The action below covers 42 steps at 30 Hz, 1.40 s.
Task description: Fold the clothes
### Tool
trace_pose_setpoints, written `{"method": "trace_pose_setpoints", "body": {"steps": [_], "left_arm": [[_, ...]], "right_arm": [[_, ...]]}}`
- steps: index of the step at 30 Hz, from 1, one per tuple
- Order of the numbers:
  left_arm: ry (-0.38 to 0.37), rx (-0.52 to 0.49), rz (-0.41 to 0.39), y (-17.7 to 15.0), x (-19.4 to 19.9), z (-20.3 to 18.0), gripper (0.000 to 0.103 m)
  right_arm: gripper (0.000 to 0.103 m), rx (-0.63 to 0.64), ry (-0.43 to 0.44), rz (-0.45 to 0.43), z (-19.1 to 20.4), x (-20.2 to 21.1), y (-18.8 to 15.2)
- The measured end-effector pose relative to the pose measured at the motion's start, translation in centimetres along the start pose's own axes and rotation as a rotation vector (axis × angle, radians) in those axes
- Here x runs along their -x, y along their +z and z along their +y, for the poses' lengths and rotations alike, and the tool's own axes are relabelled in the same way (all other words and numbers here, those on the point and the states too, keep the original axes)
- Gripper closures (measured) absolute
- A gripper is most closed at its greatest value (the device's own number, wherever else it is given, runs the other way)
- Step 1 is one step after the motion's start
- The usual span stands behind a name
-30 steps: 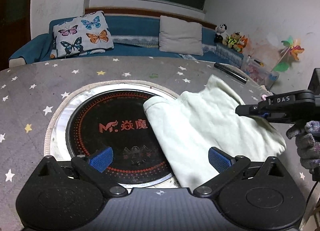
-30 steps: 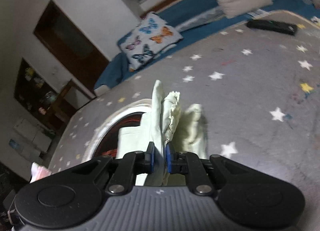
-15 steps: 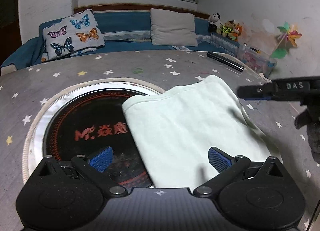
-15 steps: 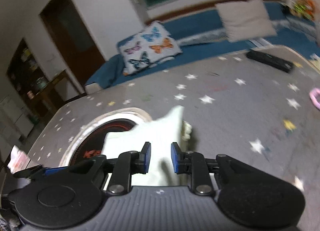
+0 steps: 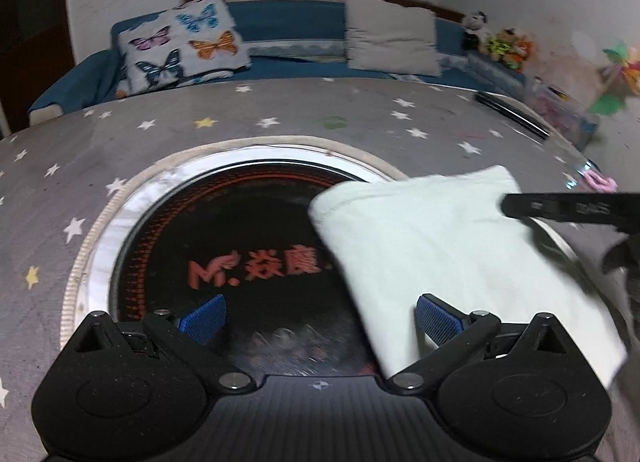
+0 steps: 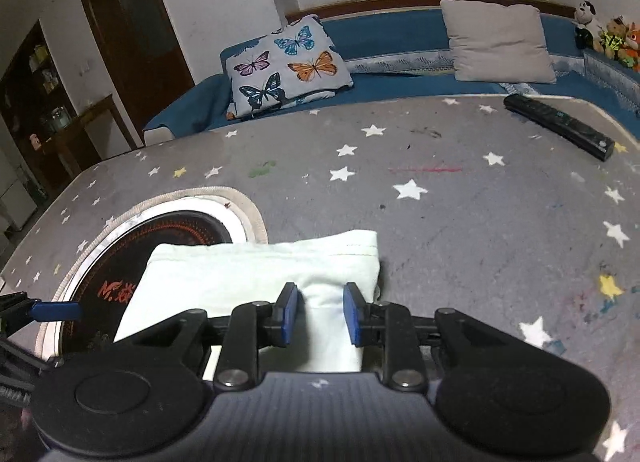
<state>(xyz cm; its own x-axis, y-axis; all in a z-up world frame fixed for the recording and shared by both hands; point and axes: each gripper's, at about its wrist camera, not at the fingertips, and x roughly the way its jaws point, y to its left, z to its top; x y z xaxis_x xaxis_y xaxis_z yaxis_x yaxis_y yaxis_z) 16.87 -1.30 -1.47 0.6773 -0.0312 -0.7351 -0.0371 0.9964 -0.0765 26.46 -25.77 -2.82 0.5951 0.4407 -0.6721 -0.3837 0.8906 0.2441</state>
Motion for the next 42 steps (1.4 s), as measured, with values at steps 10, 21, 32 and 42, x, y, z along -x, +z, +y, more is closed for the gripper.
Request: {"method": "trace_pose_setpoints", "body": {"steps": [10, 21, 32, 42], "left_arm": [[-0.062, -0.034, -0.059, 3.8, -0.2, -2.9, 0.000], [-0.097, -0.081, 0.003, 4.8, -3.5, -5.1, 0.000], [-0.068, -0.120, 0.011, 4.0, -5.1, -6.0, 0.000], [-0.105, -0.206, -0.050, 1.5, 0.0, -6.7, 0.001]], "right_arm": [[0.069, 0.073, 0.008, -0.002, 1.2, -0.1, 0.7], [0.068, 0.121, 0.038, 0.002, 1.5, 3.2, -0.7], [0.068, 0.250, 0.029, 0.044, 3.3, 7.4, -6.2], [0.068, 0.446, -0.039, 0.003, 7.2, 10.6, -9.6]]}}
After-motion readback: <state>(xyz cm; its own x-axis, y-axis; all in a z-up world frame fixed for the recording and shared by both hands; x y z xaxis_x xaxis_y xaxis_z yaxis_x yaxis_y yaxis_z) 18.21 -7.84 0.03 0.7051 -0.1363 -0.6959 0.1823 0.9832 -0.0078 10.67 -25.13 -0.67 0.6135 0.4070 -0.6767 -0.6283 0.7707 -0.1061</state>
